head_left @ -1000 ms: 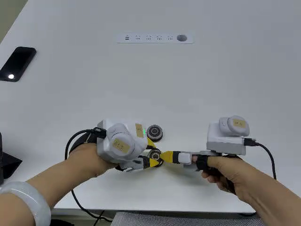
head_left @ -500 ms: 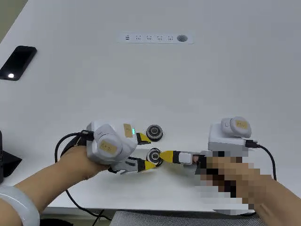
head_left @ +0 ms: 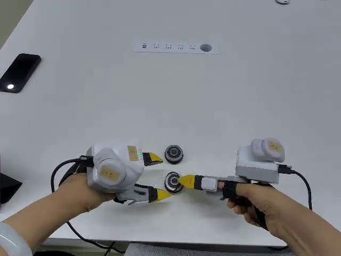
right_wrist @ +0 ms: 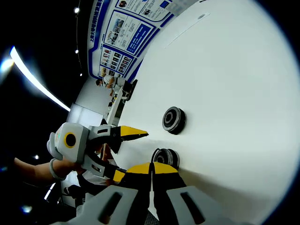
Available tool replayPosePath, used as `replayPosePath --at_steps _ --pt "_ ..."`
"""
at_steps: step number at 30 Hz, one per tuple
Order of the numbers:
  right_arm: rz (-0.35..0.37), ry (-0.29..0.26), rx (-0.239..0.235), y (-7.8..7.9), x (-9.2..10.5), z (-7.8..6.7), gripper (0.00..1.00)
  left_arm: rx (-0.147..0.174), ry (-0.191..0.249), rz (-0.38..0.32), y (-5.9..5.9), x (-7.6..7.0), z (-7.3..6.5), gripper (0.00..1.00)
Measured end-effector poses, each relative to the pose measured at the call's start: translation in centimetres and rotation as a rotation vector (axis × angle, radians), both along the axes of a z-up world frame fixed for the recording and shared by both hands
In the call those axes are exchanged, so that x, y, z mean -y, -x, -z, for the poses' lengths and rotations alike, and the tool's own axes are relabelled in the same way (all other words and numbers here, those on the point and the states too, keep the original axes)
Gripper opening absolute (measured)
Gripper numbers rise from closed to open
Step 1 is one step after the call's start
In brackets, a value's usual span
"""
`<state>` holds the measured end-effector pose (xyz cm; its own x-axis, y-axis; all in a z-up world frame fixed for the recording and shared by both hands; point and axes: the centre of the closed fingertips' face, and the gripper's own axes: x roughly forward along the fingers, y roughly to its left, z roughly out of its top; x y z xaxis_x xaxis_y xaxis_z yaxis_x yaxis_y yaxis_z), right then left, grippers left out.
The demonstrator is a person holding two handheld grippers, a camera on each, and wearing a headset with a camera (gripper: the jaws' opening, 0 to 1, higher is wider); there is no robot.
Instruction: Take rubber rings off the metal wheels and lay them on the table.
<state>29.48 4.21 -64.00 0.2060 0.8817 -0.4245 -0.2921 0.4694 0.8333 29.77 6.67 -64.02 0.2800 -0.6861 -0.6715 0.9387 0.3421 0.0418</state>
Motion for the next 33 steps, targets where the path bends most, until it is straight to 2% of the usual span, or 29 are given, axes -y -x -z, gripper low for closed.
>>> replayPosePath --at_steps 8,12,25,33 --pt "0.032 -0.054 -0.013 -0.1 0.0 -0.9 0.01 -0.002 0.020 -0.021 0.1 -0.6 0.2 0.50" --pt "0.070 -0.108 -0.020 -0.6 0.1 -2.2 0.01 -0.002 0.028 -0.033 0.1 -0.9 0.2 0.50" --pt "0.144 -0.105 -0.003 -1.8 2.8 -2.6 0.01 0.009 0.084 -0.072 0.2 -1.1 -0.6 0.52" --pt "0.196 -0.091 -0.001 -3.0 4.4 -2.0 0.02 0.008 0.105 -0.096 0.2 -1.1 -0.8 0.53"
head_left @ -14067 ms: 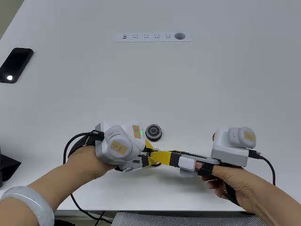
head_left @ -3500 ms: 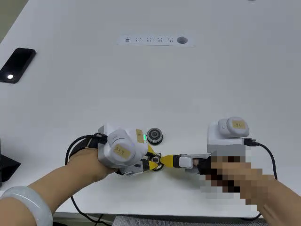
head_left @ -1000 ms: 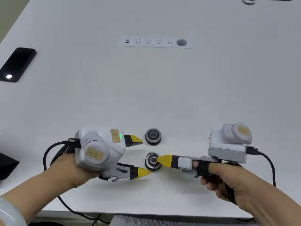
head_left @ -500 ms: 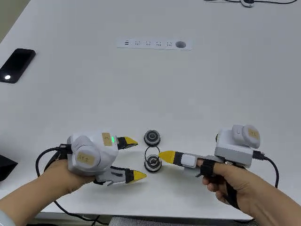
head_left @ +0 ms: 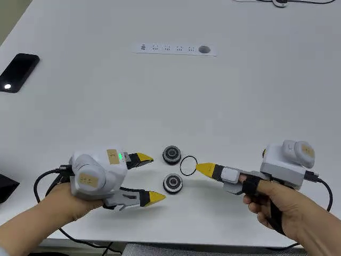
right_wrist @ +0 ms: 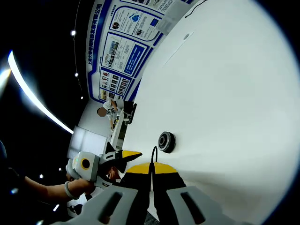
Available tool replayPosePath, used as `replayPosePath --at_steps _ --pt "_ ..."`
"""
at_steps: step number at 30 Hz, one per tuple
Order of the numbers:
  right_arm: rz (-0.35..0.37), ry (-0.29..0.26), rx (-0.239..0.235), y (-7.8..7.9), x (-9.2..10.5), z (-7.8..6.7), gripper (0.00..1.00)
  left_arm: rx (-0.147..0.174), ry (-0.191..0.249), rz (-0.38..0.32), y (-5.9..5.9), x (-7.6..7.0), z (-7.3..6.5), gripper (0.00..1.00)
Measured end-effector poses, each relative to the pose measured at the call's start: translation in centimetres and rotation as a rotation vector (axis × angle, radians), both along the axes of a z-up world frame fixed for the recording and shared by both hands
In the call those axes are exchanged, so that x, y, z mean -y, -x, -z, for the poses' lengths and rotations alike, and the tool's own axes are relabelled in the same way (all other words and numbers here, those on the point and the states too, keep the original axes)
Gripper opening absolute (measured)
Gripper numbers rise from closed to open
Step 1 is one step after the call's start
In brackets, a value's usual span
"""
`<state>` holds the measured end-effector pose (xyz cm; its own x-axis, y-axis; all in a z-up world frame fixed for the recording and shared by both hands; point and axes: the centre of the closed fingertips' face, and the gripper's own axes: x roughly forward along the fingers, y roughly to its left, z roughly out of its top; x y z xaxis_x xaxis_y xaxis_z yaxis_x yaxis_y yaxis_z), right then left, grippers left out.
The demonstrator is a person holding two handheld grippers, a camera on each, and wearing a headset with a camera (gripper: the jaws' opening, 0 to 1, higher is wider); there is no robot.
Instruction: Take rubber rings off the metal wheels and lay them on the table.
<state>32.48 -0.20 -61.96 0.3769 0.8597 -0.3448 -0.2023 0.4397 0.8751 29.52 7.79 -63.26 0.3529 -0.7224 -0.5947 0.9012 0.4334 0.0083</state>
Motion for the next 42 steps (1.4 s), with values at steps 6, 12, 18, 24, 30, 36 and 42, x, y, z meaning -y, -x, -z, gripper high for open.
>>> replayPosePath --at_steps 6,12,18,24,30,36,42 --pt "0.012 0.027 -0.009 -0.4 0.5 0.9 0.02 -0.005 0.000 -0.003 0.1 -0.2 0.2 0.52" --pt "0.025 0.052 -0.023 -0.7 1.2 2.0 0.02 -0.005 -0.003 -0.008 0.1 -0.4 0.2 0.52" --pt "0.038 0.072 -0.038 -0.8 1.7 2.8 0.02 -0.009 -0.008 -0.006 0.1 -0.4 0.4 0.51" --pt "0.049 0.107 -0.038 -0.8 2.2 3.1 0.02 -0.014 -0.009 -0.004 0.2 -0.4 0.4 0.50" --pt "0.044 0.148 -0.030 -0.9 2.5 4.1 0.02 -0.016 -0.009 -0.006 0.2 -0.3 0.4 0.50" --pt "0.021 0.208 0.000 -0.9 2.4 4.7 0.02 -0.019 -0.011 -0.007 0.1 -0.4 0.5 0.50" --pt "-0.008 0.269 0.044 -0.9 2.5 5.0 0.03 -0.018 -0.014 -0.006 0.0 -0.5 0.5 0.50"
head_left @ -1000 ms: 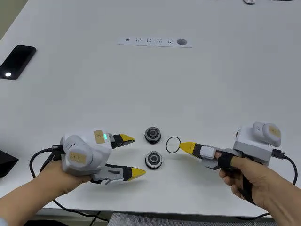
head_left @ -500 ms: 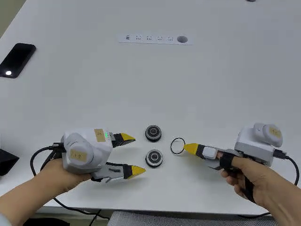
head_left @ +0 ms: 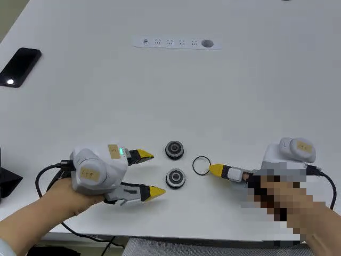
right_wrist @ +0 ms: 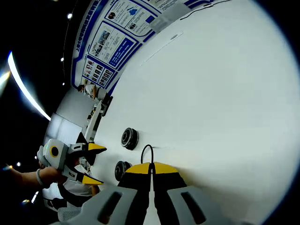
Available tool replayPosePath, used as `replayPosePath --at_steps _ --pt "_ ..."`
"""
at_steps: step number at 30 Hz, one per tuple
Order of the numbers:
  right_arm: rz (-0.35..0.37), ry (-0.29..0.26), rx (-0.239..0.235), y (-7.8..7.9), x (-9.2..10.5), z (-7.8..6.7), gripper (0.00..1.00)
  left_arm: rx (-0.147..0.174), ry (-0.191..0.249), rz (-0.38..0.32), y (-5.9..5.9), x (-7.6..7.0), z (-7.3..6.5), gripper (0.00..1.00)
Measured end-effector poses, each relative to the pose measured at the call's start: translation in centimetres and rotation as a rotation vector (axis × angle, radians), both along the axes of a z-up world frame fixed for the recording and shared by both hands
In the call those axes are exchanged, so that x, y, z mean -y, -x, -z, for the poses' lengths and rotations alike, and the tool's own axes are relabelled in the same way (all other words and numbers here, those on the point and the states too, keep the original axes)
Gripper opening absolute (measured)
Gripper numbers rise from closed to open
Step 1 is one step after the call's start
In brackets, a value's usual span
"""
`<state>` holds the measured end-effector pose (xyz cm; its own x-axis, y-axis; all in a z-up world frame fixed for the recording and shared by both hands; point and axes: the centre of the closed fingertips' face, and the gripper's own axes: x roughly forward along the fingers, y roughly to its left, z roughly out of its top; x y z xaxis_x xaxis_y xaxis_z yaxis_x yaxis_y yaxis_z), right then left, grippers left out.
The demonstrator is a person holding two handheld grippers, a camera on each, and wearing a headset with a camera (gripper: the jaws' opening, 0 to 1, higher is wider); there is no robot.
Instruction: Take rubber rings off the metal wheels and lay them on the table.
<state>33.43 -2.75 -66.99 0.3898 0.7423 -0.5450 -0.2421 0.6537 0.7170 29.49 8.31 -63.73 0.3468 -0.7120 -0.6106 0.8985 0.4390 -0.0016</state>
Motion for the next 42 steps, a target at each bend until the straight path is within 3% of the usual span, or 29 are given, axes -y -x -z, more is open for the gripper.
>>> replayPosePath --at_steps 18,29,36,42 --pt "-0.098 0.098 0.091 0.4 -0.3 -0.6 0.12 0.000 -0.006 0.007 0.0 0.1 -0.1 0.49" --pt "-0.228 0.236 0.193 0.6 -0.5 -0.5 0.20 0.002 -0.007 0.010 0.0 0.2 -0.1 0.49" --pt "-0.221 0.249 0.224 0.0 -0.2 -1.2 0.21 0.006 -0.008 0.011 -0.1 0.2 -0.2 0.48" --pt "-0.215 0.216 0.238 0.1 -0.7 -2.4 0.20 0.013 -0.008 0.016 -0.2 0.4 -0.4 0.47"
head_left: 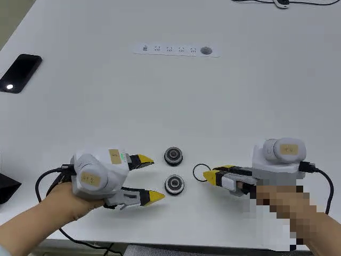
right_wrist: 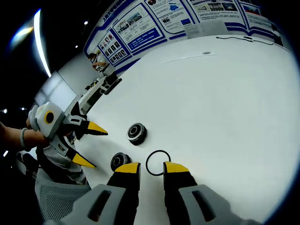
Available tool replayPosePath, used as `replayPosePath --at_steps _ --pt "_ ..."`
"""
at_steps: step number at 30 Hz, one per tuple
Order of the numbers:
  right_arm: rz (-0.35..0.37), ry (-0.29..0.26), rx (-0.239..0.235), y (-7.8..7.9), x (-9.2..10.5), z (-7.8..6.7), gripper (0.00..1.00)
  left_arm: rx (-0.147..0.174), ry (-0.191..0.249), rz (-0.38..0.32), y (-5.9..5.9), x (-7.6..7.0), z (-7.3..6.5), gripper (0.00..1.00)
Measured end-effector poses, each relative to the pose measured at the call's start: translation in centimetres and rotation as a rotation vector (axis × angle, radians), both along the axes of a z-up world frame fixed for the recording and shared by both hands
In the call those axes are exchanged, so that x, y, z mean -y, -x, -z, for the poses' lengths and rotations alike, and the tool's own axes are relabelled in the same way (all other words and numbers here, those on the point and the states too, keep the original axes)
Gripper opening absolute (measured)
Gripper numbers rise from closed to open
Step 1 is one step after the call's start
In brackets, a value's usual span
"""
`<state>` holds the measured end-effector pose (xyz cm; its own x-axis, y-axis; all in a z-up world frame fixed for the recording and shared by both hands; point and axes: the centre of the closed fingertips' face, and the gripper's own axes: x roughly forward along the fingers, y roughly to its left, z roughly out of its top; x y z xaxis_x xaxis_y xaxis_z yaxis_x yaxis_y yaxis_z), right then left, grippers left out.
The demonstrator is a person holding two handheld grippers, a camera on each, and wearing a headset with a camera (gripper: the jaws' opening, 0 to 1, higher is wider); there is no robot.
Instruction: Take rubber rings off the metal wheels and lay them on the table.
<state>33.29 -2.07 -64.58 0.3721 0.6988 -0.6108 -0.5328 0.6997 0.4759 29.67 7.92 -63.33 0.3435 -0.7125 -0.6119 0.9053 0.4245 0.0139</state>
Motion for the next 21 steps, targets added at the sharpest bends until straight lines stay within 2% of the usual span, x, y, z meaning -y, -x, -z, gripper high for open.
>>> replayPosePath --at_steps 12,21 --pt "-0.023 -0.048 -0.006 0.9 -1.9 -0.6 0.20 0.009 -0.005 0.023 -0.1 0.9 -0.2 0.42" --pt "-0.044 -0.054 -0.007 1.4 -2.6 -0.5 0.20 0.007 -0.025 0.052 -0.1 1.9 -0.1 0.34"
